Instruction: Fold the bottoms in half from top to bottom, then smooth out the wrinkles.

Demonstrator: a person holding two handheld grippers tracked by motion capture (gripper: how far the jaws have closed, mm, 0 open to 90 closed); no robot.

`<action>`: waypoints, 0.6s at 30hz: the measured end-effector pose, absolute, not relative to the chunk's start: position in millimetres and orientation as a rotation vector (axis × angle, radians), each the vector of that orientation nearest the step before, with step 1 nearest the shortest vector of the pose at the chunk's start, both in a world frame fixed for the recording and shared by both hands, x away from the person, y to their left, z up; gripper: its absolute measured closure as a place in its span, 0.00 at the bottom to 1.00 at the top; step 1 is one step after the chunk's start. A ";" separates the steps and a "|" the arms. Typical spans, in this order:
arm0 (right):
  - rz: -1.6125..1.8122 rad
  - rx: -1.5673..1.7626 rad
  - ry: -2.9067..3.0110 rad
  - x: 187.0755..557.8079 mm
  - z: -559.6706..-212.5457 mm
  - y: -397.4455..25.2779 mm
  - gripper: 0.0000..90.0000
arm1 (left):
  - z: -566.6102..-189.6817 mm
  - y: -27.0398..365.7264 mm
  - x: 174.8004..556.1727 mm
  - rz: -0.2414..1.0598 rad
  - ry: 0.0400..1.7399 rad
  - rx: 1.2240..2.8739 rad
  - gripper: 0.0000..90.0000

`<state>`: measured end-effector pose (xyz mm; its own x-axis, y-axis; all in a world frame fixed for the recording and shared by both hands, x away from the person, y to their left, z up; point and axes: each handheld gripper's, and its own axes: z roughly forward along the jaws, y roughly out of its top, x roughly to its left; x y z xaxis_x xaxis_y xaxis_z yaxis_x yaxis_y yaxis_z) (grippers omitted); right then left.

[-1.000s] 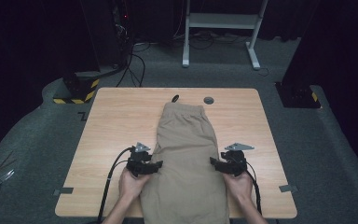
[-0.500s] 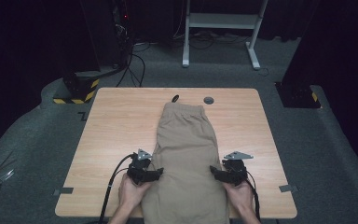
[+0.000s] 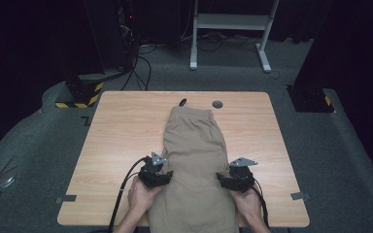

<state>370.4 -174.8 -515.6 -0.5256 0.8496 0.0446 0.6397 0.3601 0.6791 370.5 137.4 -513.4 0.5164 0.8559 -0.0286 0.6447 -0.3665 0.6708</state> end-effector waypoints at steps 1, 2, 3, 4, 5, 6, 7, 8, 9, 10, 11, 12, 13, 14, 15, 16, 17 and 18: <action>0.932 1.314 2.313 371.6 -515.4 -173.5 0.43 | -513.5 137.4 372.5 0.437 1.215 2.131 0.52; 0.923 1.315 2.311 372.5 -515.3 -172.4 0.43 | -513.4 137.2 374.6 0.440 1.216 2.132 0.52; 0.916 1.310 2.313 373.6 -515.1 -171.7 0.42 | -513.1 137.2 376.9 0.441 1.213 2.138 0.52; 0.912 1.309 2.314 374.7 -515.0 -171.1 0.42 | -513.0 136.8 378.9 0.439 1.215 2.137 0.52; 0.908 1.308 2.314 375.8 -514.9 -170.8 0.42 | -513.0 136.8 380.8 0.438 1.213 2.140 0.52; 0.907 1.313 2.311 376.7 -514.9 -170.2 0.42 | -513.2 136.9 382.7 0.441 1.212 2.136 0.52; 0.905 1.311 2.311 377.8 -515.0 -170.0 0.42 | -513.7 136.8 384.5 0.442 1.213 2.130 0.52; 0.907 1.306 2.306 379.1 -515.5 -170.0 0.42 | -514.1 136.9 386.7 0.446 1.215 2.125 0.52; 0.909 1.314 2.302 380.2 -515.6 -169.6 0.42 | -514.1 136.7 388.5 0.447 1.216 2.123 0.52; 0.912 1.313 2.299 381.5 -515.8 -169.5 0.42 | -514.2 136.5 391.1 0.449 1.220 2.120 0.52; 0.906 1.311 2.301 383.6 -515.6 -169.4 0.42 | -514.2 136.3 394.2 0.447 1.221 2.121 0.51; 0.904 1.311 2.301 386.3 -515.5 -169.1 0.42 | -513.8 136.3 398.7 0.447 1.221 2.126 0.51; 0.905 1.317 2.300 389.8 -515.4 -169.2 0.42 | -513.4 135.8 402.3 0.440 1.229 2.127 0.51; 0.901 1.313 2.299 393.1 -515.4 -169.5 0.42 | -512.9 135.5 406.0 0.440 1.233 2.131 0.51; 0.899 1.321 2.297 396.3 -515.2 -169.3 0.42 | -512.6 135.1 409.5 0.441 1.237 2.135 0.50; 0.896 1.328 2.297 400.1 -514.9 -169.5 0.42 | -512.2 134.7 413.0 0.443 1.240 2.140 0.49; 0.898 1.334 2.296 403.8 -514.7 -169.8 0.42 | -512.2 134.0 416.3 0.439 1.242 2.140 0.48; 0.902 1.340 2.291 407.5 -514.8 -170.6 0.42 | -512.3 133.2 419.1 0.437 1.248 2.137 0.47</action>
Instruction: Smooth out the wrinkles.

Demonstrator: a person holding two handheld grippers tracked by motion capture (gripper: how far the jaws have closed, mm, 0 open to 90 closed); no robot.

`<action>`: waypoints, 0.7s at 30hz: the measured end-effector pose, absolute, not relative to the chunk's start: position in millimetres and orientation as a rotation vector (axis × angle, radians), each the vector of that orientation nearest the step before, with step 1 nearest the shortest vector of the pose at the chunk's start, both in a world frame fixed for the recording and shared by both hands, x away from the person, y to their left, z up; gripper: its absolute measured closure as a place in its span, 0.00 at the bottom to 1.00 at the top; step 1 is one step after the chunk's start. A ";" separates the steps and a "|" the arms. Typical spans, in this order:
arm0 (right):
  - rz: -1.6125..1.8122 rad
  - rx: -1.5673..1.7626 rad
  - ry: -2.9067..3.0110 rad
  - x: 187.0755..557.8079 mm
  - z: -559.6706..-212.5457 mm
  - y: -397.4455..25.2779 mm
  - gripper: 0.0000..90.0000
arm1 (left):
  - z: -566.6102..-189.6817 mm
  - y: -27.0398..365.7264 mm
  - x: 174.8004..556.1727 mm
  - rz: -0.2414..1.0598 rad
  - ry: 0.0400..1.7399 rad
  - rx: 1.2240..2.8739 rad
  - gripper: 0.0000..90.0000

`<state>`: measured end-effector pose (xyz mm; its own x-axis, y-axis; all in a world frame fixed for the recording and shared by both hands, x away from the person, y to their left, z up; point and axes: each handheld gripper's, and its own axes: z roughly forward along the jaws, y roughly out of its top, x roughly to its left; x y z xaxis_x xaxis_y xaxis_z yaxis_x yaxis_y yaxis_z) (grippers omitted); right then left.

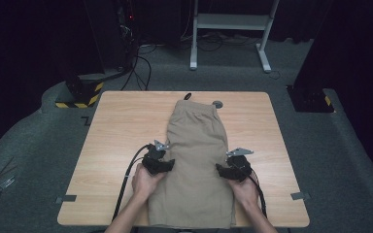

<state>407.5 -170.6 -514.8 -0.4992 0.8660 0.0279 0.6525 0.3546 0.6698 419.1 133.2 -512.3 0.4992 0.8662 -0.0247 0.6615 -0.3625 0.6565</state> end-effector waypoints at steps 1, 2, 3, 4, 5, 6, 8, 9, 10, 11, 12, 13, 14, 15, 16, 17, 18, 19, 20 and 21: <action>0.898 1.348 2.286 411.2 -514.6 -171.0 0.42 | -512.5 132.6 422.0 0.443 1.245 2.138 0.46; 0.893 1.351 2.285 415.2 -514.5 -171.6 0.42 | -513.1 131.2 424.6 0.443 1.247 2.130 0.45; 0.885 1.354 2.281 419.0 -514.3 -171.7 0.42 | -513.7 128.9 427.0 0.447 1.247 2.125 0.42; 0.879 1.348 2.278 422.7 -514.7 -172.3 0.41 | -514.0 126.4 429.0 0.449 1.249 2.124 0.41; 0.872 1.355 2.275 426.2 -514.4 -172.4 0.41 | -514.1 124.4 430.4 0.449 1.251 2.124 0.39; 0.865 1.361 2.276 428.8 -514.0 -172.8 0.41 | -513.9 121.1 431.9 0.452 1.255 2.129 0.37; 0.854 1.377 2.279 434.8 -512.5 -175.3 0.41 | -512.5 119.1 432.7 0.434 1.269 2.132 0.36; 0.862 1.400 2.277 435.1 -511.9 -177.1 0.40 | -511.1 121.1 432.5 0.413 1.282 2.126 0.38; 0.867 1.420 2.275 434.2 -511.3 -178.7 0.41 | -510.3 124.5 431.4 0.401 1.293 2.115 0.39; 0.870 1.429 2.274 432.4 -511.0 -180.1 0.41 | -510.1 128.6 429.5 0.400 1.298 2.102 0.39; 0.869 1.429 2.275 430.1 -510.8 -181.6 0.42 | -510.3 132.8 427.6 0.399 1.305 2.096 0.39; 0.874 1.429 2.271 427.7 -511.0 -183.1 0.42 | -510.8 136.9 425.8 0.390 1.316 2.092 0.39; 0.877 1.425 2.272 425.5 -511.1 -184.8 0.43 | -510.9 141.0 423.5 0.379 1.319 2.083 0.38; 0.880 1.427 2.268 423.5 -511.3 -186.0 0.43 | -510.6 144.2 421.2 0.369 1.327 2.077 0.38; 0.882 1.432 2.263 421.5 -511.4 -186.9 0.44 | -510.3 146.8 418.8 0.367 1.328 2.075 0.38; 0.886 1.435 2.255 419.5 -511.7 -187.2 0.45 | -510.2 148.6 416.3 0.361 1.329 2.072 0.38; 0.886 1.428 2.251 417.8 -512.2 -187.0 0.45 | -510.4 149.3 413.6 0.354 1.326 2.072 0.38; 0.881 1.427 2.247 415.9 -512.5 -185.9 0.46 | -510.8 149.3 411.0 0.362 1.321 2.074 0.38; 0.873 1.414 2.249 414.8 -512.6 -184.8 0.46 | -511.0 148.4 408.5 0.369 1.315 2.078 0.38; 0.864 1.412 2.253 413.8 -512.3 -183.6 0.46 | -511.1 147.0 406.8 0.376 1.306 2.088 0.38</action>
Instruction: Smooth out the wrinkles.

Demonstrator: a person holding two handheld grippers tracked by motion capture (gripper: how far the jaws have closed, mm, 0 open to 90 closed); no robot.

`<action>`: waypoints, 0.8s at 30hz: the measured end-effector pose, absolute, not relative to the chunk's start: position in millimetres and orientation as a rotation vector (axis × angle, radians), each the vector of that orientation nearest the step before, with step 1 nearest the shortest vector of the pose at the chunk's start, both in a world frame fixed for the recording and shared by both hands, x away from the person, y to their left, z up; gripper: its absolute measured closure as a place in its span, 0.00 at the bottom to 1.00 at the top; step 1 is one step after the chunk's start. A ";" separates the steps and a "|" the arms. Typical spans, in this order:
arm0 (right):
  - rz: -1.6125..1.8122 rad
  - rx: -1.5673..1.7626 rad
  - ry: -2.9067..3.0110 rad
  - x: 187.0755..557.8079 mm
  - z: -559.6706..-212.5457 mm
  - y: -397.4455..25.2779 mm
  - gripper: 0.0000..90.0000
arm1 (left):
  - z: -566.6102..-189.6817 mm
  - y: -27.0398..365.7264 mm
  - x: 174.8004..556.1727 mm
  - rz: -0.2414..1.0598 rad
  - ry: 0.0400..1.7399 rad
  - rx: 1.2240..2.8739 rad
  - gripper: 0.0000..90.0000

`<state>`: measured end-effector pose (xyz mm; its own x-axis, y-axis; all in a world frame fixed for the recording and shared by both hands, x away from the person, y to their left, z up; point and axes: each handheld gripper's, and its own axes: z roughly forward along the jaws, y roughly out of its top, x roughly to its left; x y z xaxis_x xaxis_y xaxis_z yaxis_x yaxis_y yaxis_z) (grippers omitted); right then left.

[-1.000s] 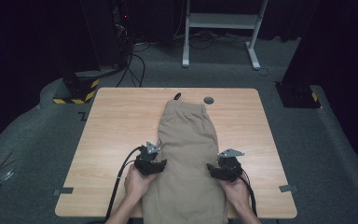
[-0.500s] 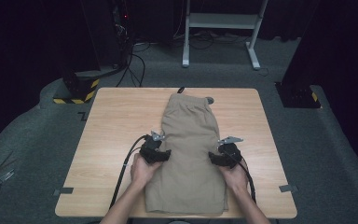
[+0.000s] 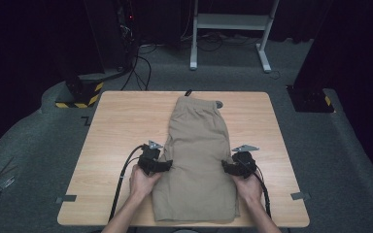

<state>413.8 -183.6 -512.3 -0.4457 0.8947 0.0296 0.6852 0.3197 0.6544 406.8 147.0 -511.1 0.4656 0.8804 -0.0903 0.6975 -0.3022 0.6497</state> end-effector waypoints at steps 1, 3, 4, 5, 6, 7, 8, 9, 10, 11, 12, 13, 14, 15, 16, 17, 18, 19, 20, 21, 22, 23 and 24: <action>0.861 1.412 2.258 413.2 -511.9 -183.0 0.46 | -511.4 145.0 405.3 0.373 1.301 2.092 0.38; 0.857 1.417 2.267 411.7 -511.1 -181.6 0.46 | -511.5 141.3 403.1 0.387 1.287 2.107 0.37; 0.852 1.408 2.273 410.8 -510.9 -181.0 0.46 | -512.0 139.2 402.2 0.395 1.283 2.108 0.37; 0.848 1.413 2.275 409.5 -510.7 -180.0 0.46 | -512.3 137.0 401.3 0.413 1.275 2.121 0.37; 0.843 1.401 2.278 408.3 -510.8 -179.4 0.46 | -512.4 135.0 400.8 0.425 1.270 2.127 0.38; 0.838 1.400 2.276 406.7 -510.9 -178.3 0.46 | -512.2 133.2 400.8 0.424 1.265 2.130 0.40; 0.835 1.395 2.274 405.1 -511.2 -177.0 0.46 | -511.9 132.1 401.0 0.433 1.261 2.137 0.41; 0.831 1.388 2.274 403.9 -511.4 -175.9 0.46 | -511.8 130.5 400.7 0.428 1.259 2.138 0.42; 0.827 1.387 2.272 402.7 -511.5 -174.5 0.46 | -511.6 130.0 400.7 0.428 1.253 2.141 0.44; 0.829 1.393 2.271 402.0 -511.4 -173.9 0.47 | -511.3 129.7 400.8 0.433 1.250 2.145 0.46; 0.829 1.389 2.268 401.7 -511.5 -173.6 0.50 | -511.3 129.2 400.4 0.426 1.249 2.141 0.48; 0.833 1.383 2.267 401.0 -511.5 -173.2 0.52 | -511.1 128.9 400.4 0.424 1.242 2.142 0.50; 0.838 1.380 2.266 400.4 -511.7 -172.9 0.54 | -510.9 128.6 400.4 0.425 1.239 2.144 0.52; 0.842 1.375 2.267 399.8 -511.8 -172.7 0.56 | -510.5 128.2 400.4 0.423 1.237 2.147 0.54; 0.844 1.376 2.269 399.4 -511.7 -172.6 0.58 | -510.1 127.8 400.5 0.419 1.236 2.149 0.56; 0.845 1.371 2.271 399.7 -511.5 -172.9 0.60 | -510.0 127.0 400.4 0.409 1.237 2.147 0.59; 0.844 1.370 2.271 399.9 -511.4 -173.2 0.62 | -509.5 126.7 400.8 0.414 1.233 2.151 0.62; 0.844 1.373 2.270 399.9 -511.2 -173.5 0.64 | -509.4 125.9 400.8 0.405 1.235 2.150 0.65; 0.848 1.375 2.270 400.0 -511.2 -174.0 0.66 | -509.0 125.5 401.2 0.402 1.232 2.154 0.67; 0.849 1.369 2.273 400.4 -511.1 -174.7 0.68 | -508.8 124.9 401.3 0.401 1.231 2.157 0.69; 0.851 1.368 2.277 400.5 -510.9 -175.1 0.70 | -508.6 124.5 401.4 0.402 1.226 2.160 0.71; 0.852 1.366 2.279 400.6 -510.8 -175.2 0.72 | -508.2 124.1 401.4 0.405 1.219 2.167 0.73; 0.856 1.358 2.284 400.6 -510.9 -175.4 0.74 | -508.2 123.1 401.1 0.393 1.220 2.166 0.75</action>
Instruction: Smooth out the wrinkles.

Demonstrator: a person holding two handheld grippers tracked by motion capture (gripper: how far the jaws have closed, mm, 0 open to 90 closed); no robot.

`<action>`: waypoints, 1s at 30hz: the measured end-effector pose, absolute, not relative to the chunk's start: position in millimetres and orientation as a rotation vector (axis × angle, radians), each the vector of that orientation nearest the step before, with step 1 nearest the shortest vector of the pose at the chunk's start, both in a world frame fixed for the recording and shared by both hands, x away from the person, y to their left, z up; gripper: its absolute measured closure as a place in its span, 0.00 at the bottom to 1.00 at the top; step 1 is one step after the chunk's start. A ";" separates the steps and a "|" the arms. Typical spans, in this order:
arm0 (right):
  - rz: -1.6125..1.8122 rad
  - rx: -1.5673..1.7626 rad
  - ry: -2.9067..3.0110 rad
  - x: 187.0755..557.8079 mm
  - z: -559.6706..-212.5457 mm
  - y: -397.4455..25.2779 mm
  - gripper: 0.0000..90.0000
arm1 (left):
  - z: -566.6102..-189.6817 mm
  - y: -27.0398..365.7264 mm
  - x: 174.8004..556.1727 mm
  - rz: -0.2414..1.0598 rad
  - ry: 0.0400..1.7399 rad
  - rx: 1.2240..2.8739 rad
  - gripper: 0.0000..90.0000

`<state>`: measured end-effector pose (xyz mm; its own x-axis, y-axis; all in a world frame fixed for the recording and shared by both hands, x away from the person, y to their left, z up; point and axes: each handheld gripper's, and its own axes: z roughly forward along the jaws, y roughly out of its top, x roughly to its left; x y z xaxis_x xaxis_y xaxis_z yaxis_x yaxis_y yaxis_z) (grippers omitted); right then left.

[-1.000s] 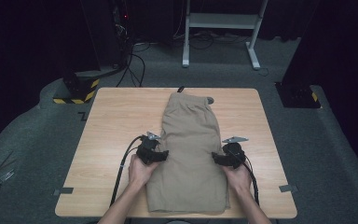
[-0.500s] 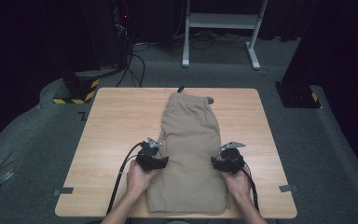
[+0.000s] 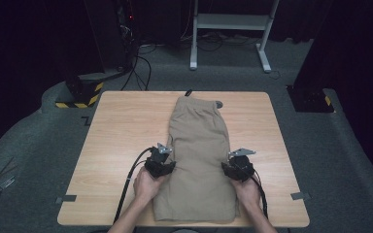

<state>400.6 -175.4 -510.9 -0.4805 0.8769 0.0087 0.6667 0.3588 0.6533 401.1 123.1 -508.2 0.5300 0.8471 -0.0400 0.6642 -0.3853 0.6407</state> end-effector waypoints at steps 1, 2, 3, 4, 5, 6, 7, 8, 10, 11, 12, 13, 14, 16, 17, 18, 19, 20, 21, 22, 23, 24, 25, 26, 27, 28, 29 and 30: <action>0.862 1.354 2.286 400.6 -511.1 -175.2 0.76 | -507.9 123.1 401.3 0.389 1.217 2.170 0.77; 0.866 1.347 2.289 400.7 -511.2 -175.1 0.79 | -507.6 123.3 401.8 0.387 1.213 2.175 0.78; 0.873 1.344 2.293 400.8 -511.4 -175.0 0.81 | -507.5 123.2 402.0 0.379 1.212 2.174 0.79; 0.880 1.335 2.296 401.3 -511.7 -175.3 0.83 | -507.3 123.3 402.4 0.378 1.206 2.179 0.80; 0.889 1.336 2.299 401.6 -511.8 -175.5 0.85 | -507.4 122.8 402.4 0.367 1.206 2.175 0.82; 0.895 1.339 2.305 402.0 -511.8 -175.8 0.87 | -507.4 122.8 402.5 0.361 1.205 2.174 0.84; 0.911 1.341 2.313 402.7 -512.0 -176.6 0.89 | -507.5 122.8 402.7 0.352 1.206 2.170 0.86; 0.923 1.343 2.321 403.5 -512.1 -177.8 0.91 | -507.6 122.6 402.7 0.344 1.207 2.166 0.87; 0.940 1.341 2.331 404.7 -512.4 -179.4 0.94 | -507.8 122.8 403.6 0.328 1.205 2.159 0.90; 0.936 1.329 2.339 404.7 -512.2 -179.3 0.95 | -507.8 123.1 404.1 0.324 1.199 2.161 0.91; 0.936 1.321 2.342 404.7 -512.2 -179.2 0.96 | -507.7 123.5 404.4 0.319 1.194 2.162 0.91; 0.939 1.320 2.344 404.8 -512.3 -179.5 0.96 | -507.4 124.5 405.2 0.304 1.195 2.162 0.92; 0.949 1.328 2.343 404.8 -512.3 -180.1 0.96 | -506.9 125.7 405.9 0.290 1.194 2.157 0.93; 0.956 1.319 2.350 404.5 -511.7 -181.5 0.96 | -504.6 128.0 405.7 0.275 1.184 2.146 0.93; 0.963 1.312 2.347 403.8 -511.2 -182.0 0.96 | -503.3 128.4 405.1 0.278 1.177 2.137 0.93; 0.968 1.307 2.347 402.6 -510.1 -182.5 0.96 | -501.7 129.0 404.5 0.276 1.172 2.134 0.94; 0.975 1.298 2.344 401.5 -508.9 -183.1 0.96 | -499.9 129.7 404.0 0.274 1.167 2.131 0.94; 0.983 1.287 2.340 400.4 -507.3 -183.7 0.96 | -498.1 129.9 403.1 0.275 1.164 2.119 0.94; 0.989 1.281 2.336 399.1 -505.3 -184.2 0.96 | -496.1 130.6 402.0 0.278 1.158 2.112 0.94; 0.999 1.274 2.329 397.9 -503.5 -184.7 0.96 | -494.7 131.0 401.4 0.281 1.155 2.109 0.94; 1.008 1.268 2.327 397.0 -502.1 -185.4 0.96 | -493.1 131.8 400.5 0.282 1.149 2.102 0.94; 1.020 1.262 2.324 395.6 -499.8 -186.2 0.96 | -492.0 132.6 399.9 0.279 1.147 2.097 0.94; 1.024 1.250 2.325 395.0 -497.6 -186.8 0.96 | -490.8 133.5 399.3 0.276 1.144 2.091 0.94; 1.026 1.240 2.325 394.1 -494.9 -187.3 0.97 | -489.5 134.4 398.7 0.276 1.140 2.085 0.94; 1.033 1.230 2.317 393.2 -492.4 -187.3 0.97 | -487.8 135.3 397.9 0.273 1.138 2.074 0.94; 1.032 1.210 2.312 392.3 -489.8 -187.5 0.97 | -485.8 136.3 397.0 0.271 1.135 2.060 0.94; 1.032 1.206 2.305 391.1 -487.2 -187.0 0.97 | -483.4 137.5 395.9 0.270 1.132 2.050 0.94; 1.028 1.191 2.303 390.6 -484.8 -187.2 0.97 | -481.1 137.8 394.5 0.268 1.128 2.043 0.94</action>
<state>390.6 -187.2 -484.8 -0.5852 0.8107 0.0201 0.5561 0.3831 0.7376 394.5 137.8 -481.1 0.5854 0.7920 -0.1734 0.6295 -0.3092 0.7128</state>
